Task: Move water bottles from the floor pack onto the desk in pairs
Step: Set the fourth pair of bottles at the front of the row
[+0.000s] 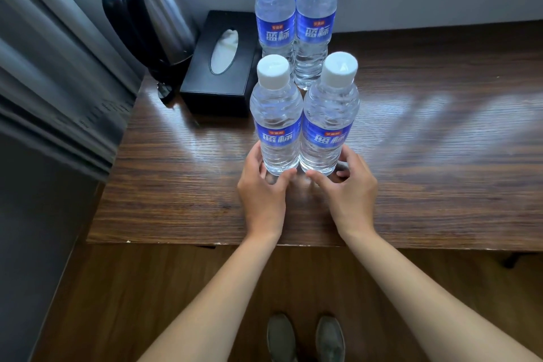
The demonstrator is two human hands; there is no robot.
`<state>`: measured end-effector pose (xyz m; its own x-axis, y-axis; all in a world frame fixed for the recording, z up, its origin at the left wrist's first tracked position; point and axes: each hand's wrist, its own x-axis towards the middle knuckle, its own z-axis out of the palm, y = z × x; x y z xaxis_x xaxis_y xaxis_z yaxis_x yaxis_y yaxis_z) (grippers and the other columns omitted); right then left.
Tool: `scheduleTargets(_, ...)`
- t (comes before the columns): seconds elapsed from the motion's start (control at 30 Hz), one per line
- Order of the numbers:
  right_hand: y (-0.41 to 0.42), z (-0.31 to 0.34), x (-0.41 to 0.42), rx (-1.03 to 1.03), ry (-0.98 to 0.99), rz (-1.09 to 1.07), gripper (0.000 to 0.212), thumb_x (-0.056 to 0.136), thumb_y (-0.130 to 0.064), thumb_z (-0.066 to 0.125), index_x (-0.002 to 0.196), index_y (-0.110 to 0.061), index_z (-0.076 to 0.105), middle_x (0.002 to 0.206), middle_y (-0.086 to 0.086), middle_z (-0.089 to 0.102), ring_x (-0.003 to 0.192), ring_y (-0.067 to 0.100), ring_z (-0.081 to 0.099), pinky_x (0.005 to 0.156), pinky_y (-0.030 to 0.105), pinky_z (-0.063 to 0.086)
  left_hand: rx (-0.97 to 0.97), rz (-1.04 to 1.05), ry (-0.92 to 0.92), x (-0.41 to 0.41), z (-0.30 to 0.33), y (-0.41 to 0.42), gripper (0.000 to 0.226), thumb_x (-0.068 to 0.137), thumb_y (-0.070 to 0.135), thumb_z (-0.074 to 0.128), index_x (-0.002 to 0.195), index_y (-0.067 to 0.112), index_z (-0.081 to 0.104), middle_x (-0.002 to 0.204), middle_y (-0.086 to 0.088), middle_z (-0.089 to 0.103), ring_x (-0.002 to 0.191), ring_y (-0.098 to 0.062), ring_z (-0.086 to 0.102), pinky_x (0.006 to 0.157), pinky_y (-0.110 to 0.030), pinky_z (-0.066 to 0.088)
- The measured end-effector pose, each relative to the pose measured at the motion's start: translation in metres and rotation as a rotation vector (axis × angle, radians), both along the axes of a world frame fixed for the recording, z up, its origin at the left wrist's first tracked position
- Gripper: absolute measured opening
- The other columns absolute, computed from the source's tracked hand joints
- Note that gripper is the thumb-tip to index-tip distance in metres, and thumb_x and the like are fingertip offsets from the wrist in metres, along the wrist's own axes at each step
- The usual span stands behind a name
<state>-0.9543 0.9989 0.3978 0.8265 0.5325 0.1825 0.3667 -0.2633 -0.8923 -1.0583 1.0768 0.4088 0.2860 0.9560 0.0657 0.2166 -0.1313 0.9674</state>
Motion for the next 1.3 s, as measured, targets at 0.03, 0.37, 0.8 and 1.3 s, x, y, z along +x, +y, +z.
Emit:
scheduleTargets(0.03,0.002,0.000,0.003,-0.014,-0.021,-0.004,0.055,0.066,-0.028,0.085,0.116,-0.023,0.062,0.091,-0.024,0.057,0.089,0.015,0.060,0.075,0.014,0.045,-0.005,-0.001,-0.008,0.003,0.000,0.002,0.066,0.072,0.001,0.083,0.131,0.012,0.055,0.120,0.009,0.066,0.106,0.016,0.059,0.088,0.001,0.040)
scheduleTargets(0.37,0.034,-0.002,0.028,-0.016,-0.045,-0.012,0.053,0.064,-0.023,0.085,0.113,-0.019,0.064,0.089,-0.020,0.057,0.088,0.020,0.061,0.071,0.008,0.043,-0.027,0.035,-0.056,0.030,0.003,0.030,0.066,0.070,-0.004,0.081,0.128,0.017,0.057,0.119,0.010,0.066,0.104,0.012,0.062,0.089,-0.006,0.046)
scheduleTargets(0.8,0.073,0.000,0.058,-0.010,-0.045,0.007,0.055,0.063,-0.025,0.086,0.113,-0.020,0.064,0.099,-0.009,0.065,0.093,0.018,0.059,0.075,0.014,0.045,0.038,0.070,-0.038,0.066,-0.001,0.071,0.069,0.067,-0.003,0.083,0.126,0.021,0.058,0.120,0.008,0.065,0.105,0.006,0.063,0.090,-0.011,0.048)
scheduleTargets(1.3,0.102,0.001,0.080,-0.036,-0.082,-0.007,0.049,0.063,-0.026,0.086,0.107,-0.024,0.064,0.097,-0.010,0.065,0.092,0.014,0.056,0.081,0.033,0.050,0.086,0.142,0.042,0.095,-0.010,0.092,0.068,0.071,0.003,0.081,0.132,0.020,0.055,0.119,0.012,0.055,0.112,-0.004,0.058,0.096,-0.016,0.043)
